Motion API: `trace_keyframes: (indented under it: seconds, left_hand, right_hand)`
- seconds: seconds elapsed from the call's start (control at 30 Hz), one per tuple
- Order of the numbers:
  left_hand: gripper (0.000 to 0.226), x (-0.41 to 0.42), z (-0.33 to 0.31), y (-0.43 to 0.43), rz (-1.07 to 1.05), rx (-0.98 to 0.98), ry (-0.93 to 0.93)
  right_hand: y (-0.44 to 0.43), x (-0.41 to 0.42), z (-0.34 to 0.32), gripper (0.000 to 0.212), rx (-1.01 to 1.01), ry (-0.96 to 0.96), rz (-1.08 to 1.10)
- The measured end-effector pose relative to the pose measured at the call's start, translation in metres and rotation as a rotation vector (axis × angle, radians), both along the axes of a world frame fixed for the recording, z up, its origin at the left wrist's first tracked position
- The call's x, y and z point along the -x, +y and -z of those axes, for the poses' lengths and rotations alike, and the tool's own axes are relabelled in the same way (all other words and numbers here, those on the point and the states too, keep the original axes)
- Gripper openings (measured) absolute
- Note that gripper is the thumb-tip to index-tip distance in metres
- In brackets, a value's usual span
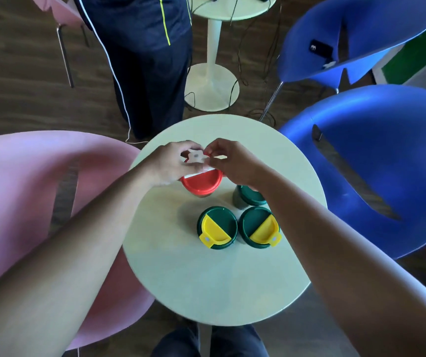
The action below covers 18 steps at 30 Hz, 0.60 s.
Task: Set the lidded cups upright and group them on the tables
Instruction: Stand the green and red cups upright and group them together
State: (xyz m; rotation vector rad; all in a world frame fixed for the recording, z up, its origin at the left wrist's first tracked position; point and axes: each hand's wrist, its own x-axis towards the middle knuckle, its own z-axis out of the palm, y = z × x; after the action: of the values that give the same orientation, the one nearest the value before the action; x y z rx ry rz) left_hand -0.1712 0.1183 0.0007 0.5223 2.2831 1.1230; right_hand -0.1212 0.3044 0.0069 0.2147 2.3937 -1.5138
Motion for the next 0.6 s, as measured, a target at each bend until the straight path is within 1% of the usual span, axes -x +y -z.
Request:
trace_keyframes:
  seconds: [0.07,0.1,0.13,0.2,0.27,0.3,0.4,0.5,0.6]
  left_hand:
    - [0.064,-0.003,-0.001,-0.003,-0.002,0.013,-0.006]
    - [0.069,-0.006,-0.002,-0.005,-0.023,-0.008,-0.035]
    - [0.069,-0.008,-0.002,-0.006,-0.044,-0.039,-0.063]
    - [0.051,-0.012,-0.002,-0.005,-0.063,-0.108,-0.092]
    - [0.034,-0.015,-0.002,-0.001,-0.079,-0.129,-0.074]
    - [0.032,-0.017,-0.002,0.001,-0.088,-0.123,-0.052]
    - [0.037,-0.023,-0.002,0.005,-0.112,-0.081,0.014]
    - [0.037,-0.027,0.001,0.008,-0.135,-0.039,0.049]
    - [0.028,-0.033,0.005,0.014,-0.145,0.013,0.086]
  right_hand:
    - [-0.002,-0.005,-0.004,0.007,-0.047,0.010,-0.018]
    - [-0.001,-0.007,-0.006,0.007,-0.065,0.013,-0.022]
    - [-0.001,-0.011,-0.008,0.009,-0.075,0.020,-0.015]
    - [0.001,-0.017,-0.010,0.011,-0.067,0.042,0.014]
    - [0.002,-0.023,-0.011,0.009,-0.064,0.057,0.042]
    - [0.002,-0.026,-0.011,0.009,-0.072,0.066,0.063]
    - [0.007,-0.037,-0.014,0.008,-0.099,0.112,0.171]
    - [0.018,-0.055,-0.022,0.007,-0.177,0.154,0.281]
    - [0.031,-0.082,-0.021,0.013,-0.287,0.179,0.318]
